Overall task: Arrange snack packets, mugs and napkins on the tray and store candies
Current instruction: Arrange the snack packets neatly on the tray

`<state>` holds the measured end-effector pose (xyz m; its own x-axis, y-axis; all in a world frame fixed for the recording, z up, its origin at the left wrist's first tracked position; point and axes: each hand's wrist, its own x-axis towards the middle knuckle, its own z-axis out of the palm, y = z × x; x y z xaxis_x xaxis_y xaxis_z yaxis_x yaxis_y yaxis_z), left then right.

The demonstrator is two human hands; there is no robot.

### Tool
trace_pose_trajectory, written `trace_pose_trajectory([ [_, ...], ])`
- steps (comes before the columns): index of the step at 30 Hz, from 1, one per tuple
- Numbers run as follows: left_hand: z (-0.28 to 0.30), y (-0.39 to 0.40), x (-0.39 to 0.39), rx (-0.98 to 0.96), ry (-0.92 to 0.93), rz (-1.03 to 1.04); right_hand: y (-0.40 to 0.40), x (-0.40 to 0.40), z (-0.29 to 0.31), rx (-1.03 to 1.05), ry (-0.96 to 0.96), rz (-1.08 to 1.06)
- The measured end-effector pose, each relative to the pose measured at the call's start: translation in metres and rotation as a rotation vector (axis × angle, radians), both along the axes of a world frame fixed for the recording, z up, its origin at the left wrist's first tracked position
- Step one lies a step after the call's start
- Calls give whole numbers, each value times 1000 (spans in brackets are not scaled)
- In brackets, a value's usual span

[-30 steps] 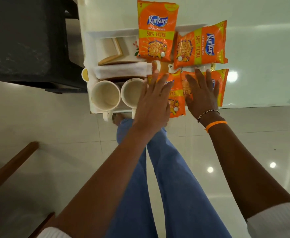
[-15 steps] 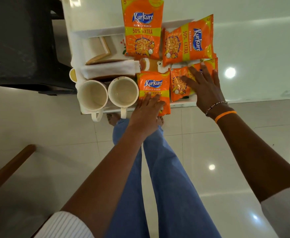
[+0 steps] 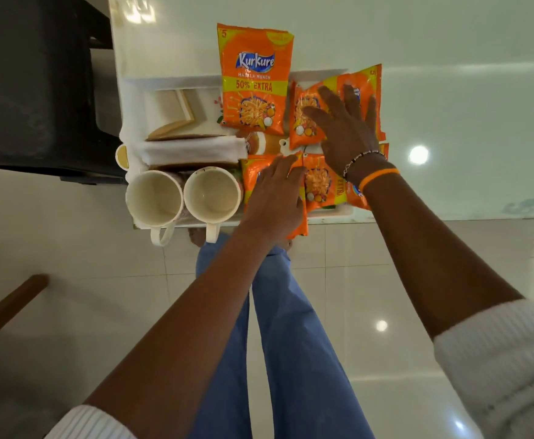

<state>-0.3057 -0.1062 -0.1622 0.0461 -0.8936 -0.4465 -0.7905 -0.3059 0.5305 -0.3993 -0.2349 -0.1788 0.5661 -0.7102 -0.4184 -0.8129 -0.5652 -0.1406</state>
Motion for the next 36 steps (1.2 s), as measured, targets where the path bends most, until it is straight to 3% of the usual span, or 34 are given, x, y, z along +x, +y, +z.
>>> trace_pose_trajectory([
  [4, 7, -24, 14, -66, 12, 90, -19, -8, -4, -9, 9, 53],
  [7, 14, -43, 30, -78, 93, 288, -21, -12, -1, -17, 22, 48],
  [13, 9, -72, 83, 61, 218, 841, -5, 26, 6, 77, -348, -160],
  [17, 0, -79, 108, 210, 226, 721, 3, 56, -8, 300, -320, -196],
  [21, 0, -85, 109, 278, 310, 657, 4, 62, -15, 297, -308, -278],
  [27, -5, -83, 96, 281, 169, 504, 4, 47, -14, 303, -315, -306],
  [31, 9, -74, 97, 152, 125, 570, 15, 38, 3, 197, -471, -387],
  [36, 47, -14, 89, -216, 218, 834, 63, 6, 28, 89, -575, -545],
])
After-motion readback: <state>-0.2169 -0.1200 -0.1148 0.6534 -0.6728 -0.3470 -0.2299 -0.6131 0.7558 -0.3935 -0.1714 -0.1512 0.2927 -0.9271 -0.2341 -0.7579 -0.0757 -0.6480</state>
